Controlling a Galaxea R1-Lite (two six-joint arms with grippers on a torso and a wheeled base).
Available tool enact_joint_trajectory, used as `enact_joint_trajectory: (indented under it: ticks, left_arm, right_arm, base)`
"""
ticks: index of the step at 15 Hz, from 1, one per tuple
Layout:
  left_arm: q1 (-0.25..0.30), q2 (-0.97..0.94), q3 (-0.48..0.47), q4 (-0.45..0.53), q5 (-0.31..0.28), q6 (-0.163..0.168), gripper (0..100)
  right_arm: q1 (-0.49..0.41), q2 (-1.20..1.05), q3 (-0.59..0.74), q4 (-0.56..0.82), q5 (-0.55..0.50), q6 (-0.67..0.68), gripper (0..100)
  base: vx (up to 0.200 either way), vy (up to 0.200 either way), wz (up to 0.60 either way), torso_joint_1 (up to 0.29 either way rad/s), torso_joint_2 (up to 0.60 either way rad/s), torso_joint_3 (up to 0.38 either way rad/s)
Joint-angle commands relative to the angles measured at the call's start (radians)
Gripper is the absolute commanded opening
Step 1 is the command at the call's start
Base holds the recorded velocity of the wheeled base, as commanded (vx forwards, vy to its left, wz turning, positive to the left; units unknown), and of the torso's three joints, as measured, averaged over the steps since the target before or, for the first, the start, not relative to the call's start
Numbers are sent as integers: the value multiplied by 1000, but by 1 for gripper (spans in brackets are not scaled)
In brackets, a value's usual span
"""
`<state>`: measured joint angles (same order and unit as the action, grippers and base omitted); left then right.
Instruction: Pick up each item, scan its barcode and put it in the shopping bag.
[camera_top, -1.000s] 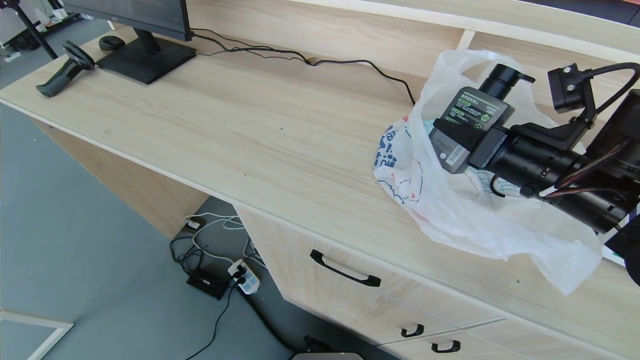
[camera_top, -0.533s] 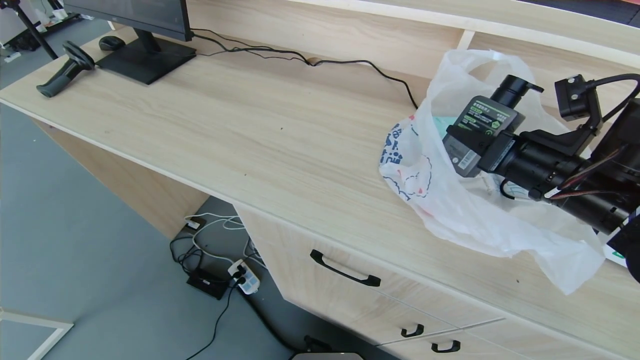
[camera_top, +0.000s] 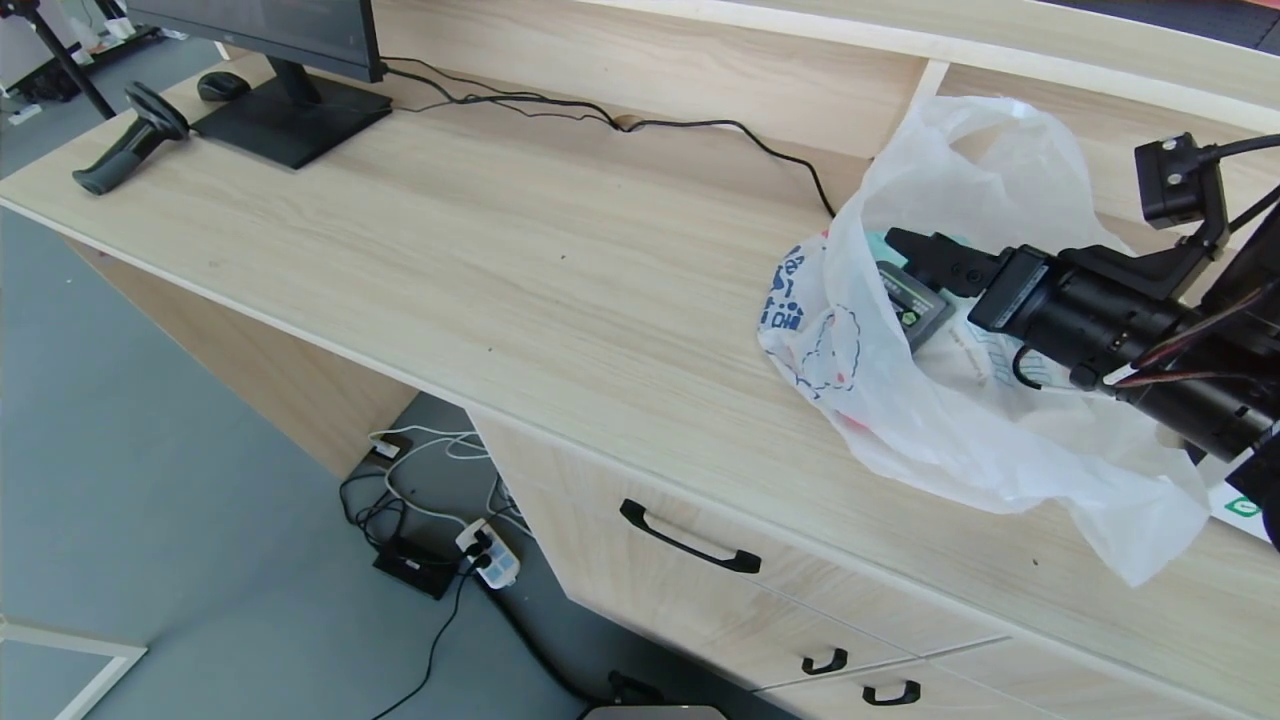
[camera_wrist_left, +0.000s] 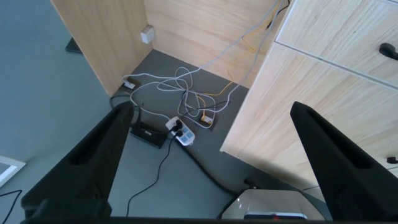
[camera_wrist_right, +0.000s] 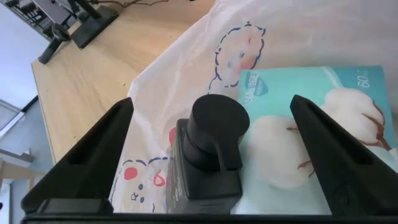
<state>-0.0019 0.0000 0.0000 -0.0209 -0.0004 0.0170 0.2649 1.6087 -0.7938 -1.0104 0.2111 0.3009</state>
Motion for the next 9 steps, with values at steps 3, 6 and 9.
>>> enact_joint_trajectory:
  ticks: [3,6,9]
  left_arm:
    - [0,2,0,-1,-1,0,100]
    - [0,2,0,-1,-1,0,100]
    - [0,2,0,-1,0,0,100]
  right_arm:
    - [-1,-39,4,-4,-1,-5,100]
    - [-1,-85,2,-2,-30,-37,100]
    - [-4,-112,5,-2,-32,-60,100]
  base:
    - [0,0,0,0,0,0]
    - [0,0,0,0,0,0]
    - [0,0,0,0,0,0]
